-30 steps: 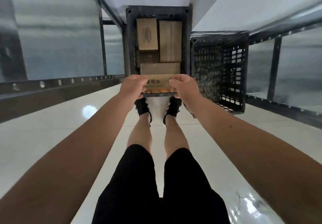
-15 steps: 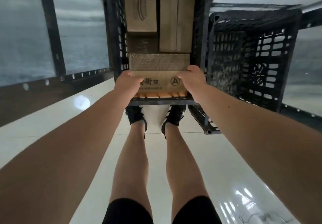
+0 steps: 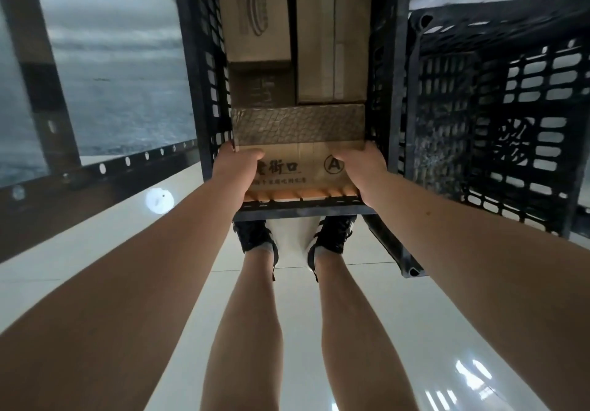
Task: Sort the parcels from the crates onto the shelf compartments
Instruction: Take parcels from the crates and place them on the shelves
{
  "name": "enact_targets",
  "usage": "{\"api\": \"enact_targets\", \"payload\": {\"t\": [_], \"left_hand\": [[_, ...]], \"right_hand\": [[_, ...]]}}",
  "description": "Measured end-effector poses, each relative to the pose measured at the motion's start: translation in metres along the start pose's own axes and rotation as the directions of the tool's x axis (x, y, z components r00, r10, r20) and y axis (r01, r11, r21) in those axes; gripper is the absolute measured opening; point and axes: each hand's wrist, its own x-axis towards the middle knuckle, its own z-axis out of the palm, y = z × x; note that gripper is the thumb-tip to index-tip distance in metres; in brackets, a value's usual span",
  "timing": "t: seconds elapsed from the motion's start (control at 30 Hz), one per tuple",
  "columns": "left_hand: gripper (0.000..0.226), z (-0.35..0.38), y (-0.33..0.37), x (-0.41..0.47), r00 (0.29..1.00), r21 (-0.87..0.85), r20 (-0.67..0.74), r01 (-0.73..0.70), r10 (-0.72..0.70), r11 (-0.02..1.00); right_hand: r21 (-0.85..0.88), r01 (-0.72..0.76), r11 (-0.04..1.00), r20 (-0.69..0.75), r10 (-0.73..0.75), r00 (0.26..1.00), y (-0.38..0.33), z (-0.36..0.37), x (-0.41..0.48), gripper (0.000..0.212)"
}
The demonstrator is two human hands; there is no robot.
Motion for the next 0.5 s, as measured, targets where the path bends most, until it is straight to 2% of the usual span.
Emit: {"api": "enact_targets", "payload": {"t": [0.23,0.4,0.5], "left_hand": [[0.048,0.001,0.010,-0.023,1.000,-0.057,0.006,0.022,-0.021,0.998],[0.034,-0.010,0.013,-0.051,1.000,-0.053,-0.029,0.003,-0.005,0.999],[0.042,-0.022,0.021,-0.075,1.000,-0.055,-0.015,0.006,-0.007,0.998]], "right_hand": [[0.016,-0.010,1.000,0.034,0.010,0.999,-0.007,-0.013,-0.016,0.059],[0.034,-0.036,0.999,0.041,0.034,0.999,-0.019,-0.025,-0.044,0.064],[0.039,-0.023,0.999,0.040,0.021,0.999,-0.028,-0.037,-0.067,0.057]]}}
